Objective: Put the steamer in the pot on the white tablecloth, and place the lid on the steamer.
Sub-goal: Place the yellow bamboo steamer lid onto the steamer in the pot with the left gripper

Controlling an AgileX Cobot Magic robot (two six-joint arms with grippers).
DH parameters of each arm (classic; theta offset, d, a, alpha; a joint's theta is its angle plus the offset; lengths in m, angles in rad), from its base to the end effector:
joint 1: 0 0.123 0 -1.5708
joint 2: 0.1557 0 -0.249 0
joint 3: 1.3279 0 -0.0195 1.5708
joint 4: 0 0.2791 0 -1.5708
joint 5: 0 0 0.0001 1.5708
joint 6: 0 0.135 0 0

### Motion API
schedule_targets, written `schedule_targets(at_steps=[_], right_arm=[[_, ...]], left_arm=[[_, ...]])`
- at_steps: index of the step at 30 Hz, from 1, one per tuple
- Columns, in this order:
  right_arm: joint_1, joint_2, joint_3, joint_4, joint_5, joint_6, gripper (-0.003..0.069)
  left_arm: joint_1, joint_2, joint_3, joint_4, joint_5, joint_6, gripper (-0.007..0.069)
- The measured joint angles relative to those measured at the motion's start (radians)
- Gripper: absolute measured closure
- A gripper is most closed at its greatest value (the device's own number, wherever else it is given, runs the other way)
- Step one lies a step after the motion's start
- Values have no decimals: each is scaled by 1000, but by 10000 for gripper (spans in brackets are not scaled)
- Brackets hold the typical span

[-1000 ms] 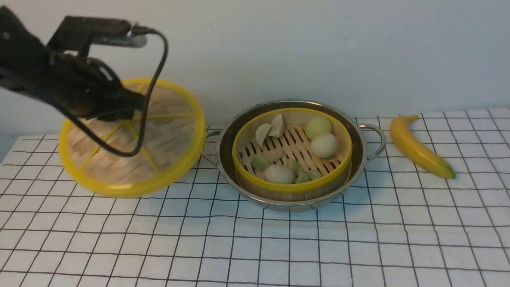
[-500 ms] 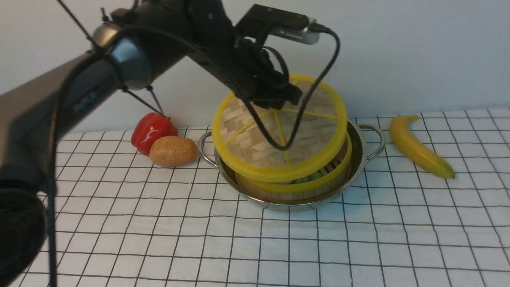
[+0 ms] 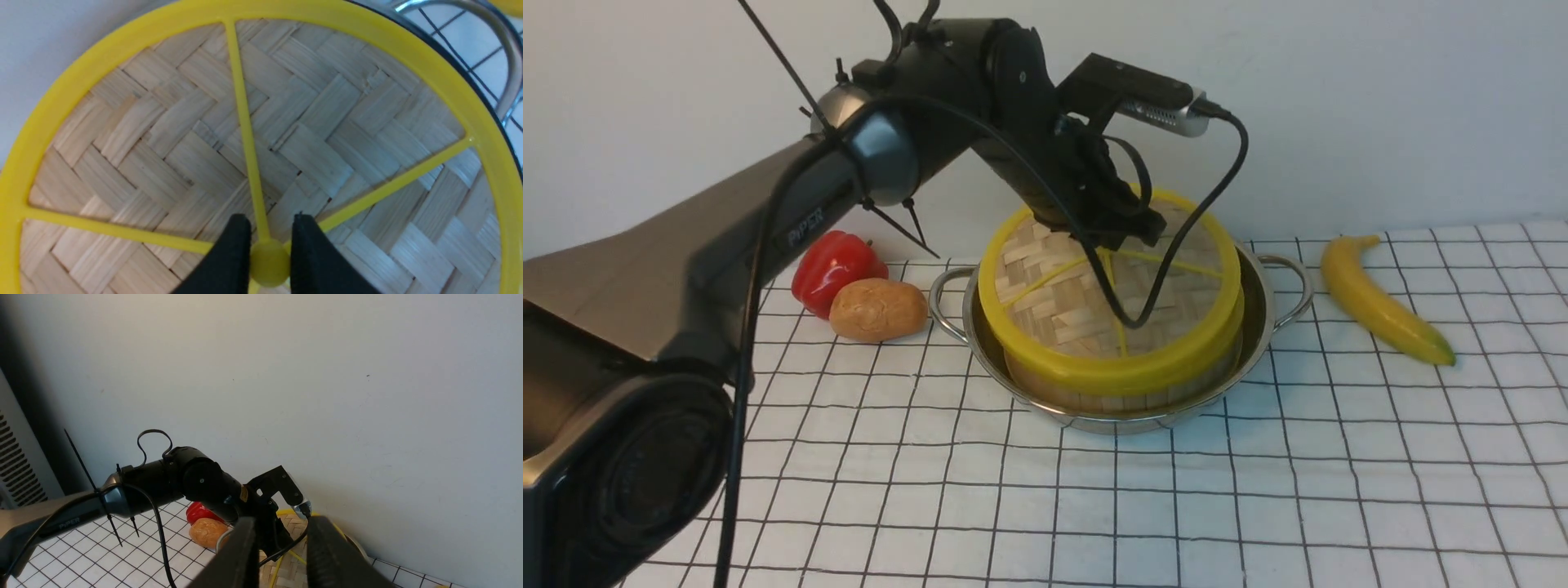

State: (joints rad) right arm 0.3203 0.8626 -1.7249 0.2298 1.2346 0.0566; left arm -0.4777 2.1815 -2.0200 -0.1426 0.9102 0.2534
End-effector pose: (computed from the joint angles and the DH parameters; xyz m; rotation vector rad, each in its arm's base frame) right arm 0.1263 0.0725 0.5371 -0.3266 1.8437 0.5150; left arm 0.4612 -0.2558 0.1897 0.8516 2.4170 -0.2638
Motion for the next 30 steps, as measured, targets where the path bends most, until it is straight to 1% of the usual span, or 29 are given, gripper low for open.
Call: schedule_targets(at_steps=[13,19,30], right_arm=[[0,0,0,0,0,13,459],[0,0,0,0,0,13,458],[0,0,0,3,0,13,450]], left_arm=[[0,30,-1,-3,-31,0,511],[0,30,-1,-3,-77,0,511],[0,58,-5,-26,-73,0,511]])
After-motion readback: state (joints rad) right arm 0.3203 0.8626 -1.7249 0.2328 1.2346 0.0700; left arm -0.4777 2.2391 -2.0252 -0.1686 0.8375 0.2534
